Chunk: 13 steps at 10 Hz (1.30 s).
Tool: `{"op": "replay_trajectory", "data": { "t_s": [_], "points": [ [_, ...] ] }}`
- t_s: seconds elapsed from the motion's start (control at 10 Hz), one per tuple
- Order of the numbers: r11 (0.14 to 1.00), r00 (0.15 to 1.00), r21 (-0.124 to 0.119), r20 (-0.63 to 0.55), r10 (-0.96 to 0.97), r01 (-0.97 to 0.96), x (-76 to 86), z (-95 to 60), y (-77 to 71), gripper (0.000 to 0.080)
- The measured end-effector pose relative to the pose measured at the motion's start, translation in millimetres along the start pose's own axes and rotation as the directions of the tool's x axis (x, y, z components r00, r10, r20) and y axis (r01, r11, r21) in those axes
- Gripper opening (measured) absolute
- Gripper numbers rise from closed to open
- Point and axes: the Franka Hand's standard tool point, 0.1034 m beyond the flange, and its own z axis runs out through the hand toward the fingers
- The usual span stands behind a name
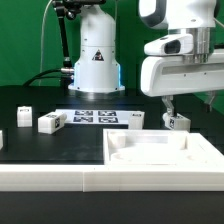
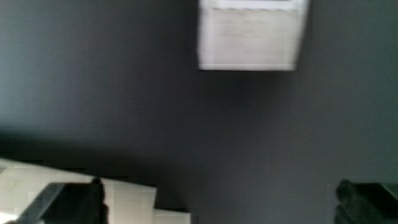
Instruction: Assemble one leg
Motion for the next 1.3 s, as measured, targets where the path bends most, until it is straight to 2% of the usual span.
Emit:
{"op": "replay_trajectory", "data": {
  "t_s": [0.3, 0.8, 1.0, 1.3],
  "points": [
    [1.0, 0.998, -0.005, 0.05, -0.024, 0.024, -1.9, 0.6, 4.6, 0.0649],
    [0.999, 0.923, -0.012, 0.382, -0.04, 0.048, -5.2, 2.4, -1.2, 0.0649],
    [0.999, 0.863, -0.015, 0.505, -0.031, 0.044, -9.1, 4.3, -0.5, 0.0649],
    [0.999, 0.731, -0.026, 0.682, -0.005, 0.031, -24.9, 13.0, 1.1, 0.0649]
  ]
}}
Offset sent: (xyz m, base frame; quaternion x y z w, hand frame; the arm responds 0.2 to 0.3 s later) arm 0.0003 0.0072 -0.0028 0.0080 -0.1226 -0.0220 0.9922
